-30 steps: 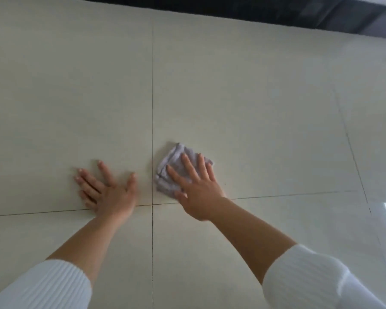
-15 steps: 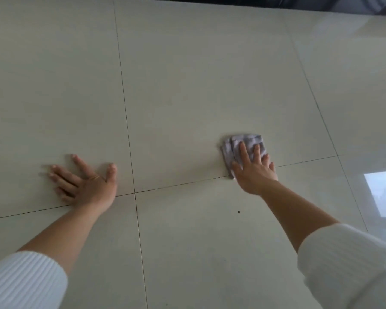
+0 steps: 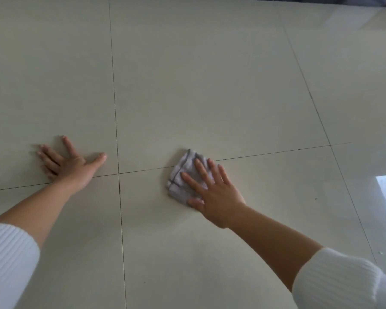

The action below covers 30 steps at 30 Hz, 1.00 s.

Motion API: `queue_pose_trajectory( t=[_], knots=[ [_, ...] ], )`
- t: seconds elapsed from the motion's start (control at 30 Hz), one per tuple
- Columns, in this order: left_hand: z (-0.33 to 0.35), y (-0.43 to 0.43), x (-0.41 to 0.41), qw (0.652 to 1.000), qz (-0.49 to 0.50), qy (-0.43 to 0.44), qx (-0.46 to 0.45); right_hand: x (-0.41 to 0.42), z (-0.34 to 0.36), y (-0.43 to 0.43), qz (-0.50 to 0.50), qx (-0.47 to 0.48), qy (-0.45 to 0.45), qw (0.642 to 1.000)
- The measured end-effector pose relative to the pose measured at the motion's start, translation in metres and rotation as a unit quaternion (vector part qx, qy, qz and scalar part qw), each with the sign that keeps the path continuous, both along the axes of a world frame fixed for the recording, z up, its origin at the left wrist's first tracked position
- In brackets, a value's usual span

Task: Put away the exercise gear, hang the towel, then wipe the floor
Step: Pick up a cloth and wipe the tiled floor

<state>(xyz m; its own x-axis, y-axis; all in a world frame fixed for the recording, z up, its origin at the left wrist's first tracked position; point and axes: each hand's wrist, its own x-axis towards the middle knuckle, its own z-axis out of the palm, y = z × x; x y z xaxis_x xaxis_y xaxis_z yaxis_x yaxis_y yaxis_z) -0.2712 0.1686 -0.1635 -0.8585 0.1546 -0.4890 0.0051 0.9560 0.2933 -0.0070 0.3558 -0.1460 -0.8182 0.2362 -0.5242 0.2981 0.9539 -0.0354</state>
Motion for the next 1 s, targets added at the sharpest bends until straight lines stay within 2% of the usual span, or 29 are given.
queue_pose_trajectory(
  t=[0.23,0.4,0.47,0.53,0.6,0.7,0.77,0.87,0.93,1.0],
  knots=[
    [-0.004,0.004,0.025,0.999,-0.023,0.047,-0.011,0.029,-0.002,0.073,-0.265,0.010,-0.041,0.963],
    [-0.006,-0.007,0.070,0.994,-0.094,0.050,-0.022,0.041,-0.001,0.050,-0.376,0.024,-0.052,0.925],
    [-0.005,-0.010,0.083,0.991,-0.123,0.042,-0.041,0.041,-0.004,0.008,-0.351,0.034,-0.026,0.935],
    [0.001,-0.011,0.086,0.986,-0.150,0.022,-0.061,0.041,-0.002,-0.045,-0.270,0.028,0.044,0.961],
    [0.012,-0.014,0.080,0.977,-0.190,-0.002,-0.095,0.045,-0.005,-0.088,-0.146,-0.021,0.039,0.988],
    [0.028,-0.024,0.070,0.948,-0.274,-0.037,-0.156,0.054,-0.012,-0.094,-0.107,-0.068,0.049,0.991],
    [0.039,-0.033,0.070,0.927,-0.318,-0.073,-0.184,0.060,-0.014,-0.073,-0.134,-0.073,0.028,0.988],
    [0.049,-0.042,0.075,0.895,-0.374,-0.101,-0.221,0.068,-0.011,-0.023,-0.230,-0.019,0.016,0.973],
    [0.050,-0.046,0.078,0.881,-0.398,-0.093,-0.238,0.074,-0.010,0.018,-0.328,-0.003,-0.011,0.945],
    [0.045,-0.052,0.082,0.881,-0.406,-0.070,-0.234,0.077,-0.007,0.055,-0.412,0.006,-0.029,0.911]
  ],
)
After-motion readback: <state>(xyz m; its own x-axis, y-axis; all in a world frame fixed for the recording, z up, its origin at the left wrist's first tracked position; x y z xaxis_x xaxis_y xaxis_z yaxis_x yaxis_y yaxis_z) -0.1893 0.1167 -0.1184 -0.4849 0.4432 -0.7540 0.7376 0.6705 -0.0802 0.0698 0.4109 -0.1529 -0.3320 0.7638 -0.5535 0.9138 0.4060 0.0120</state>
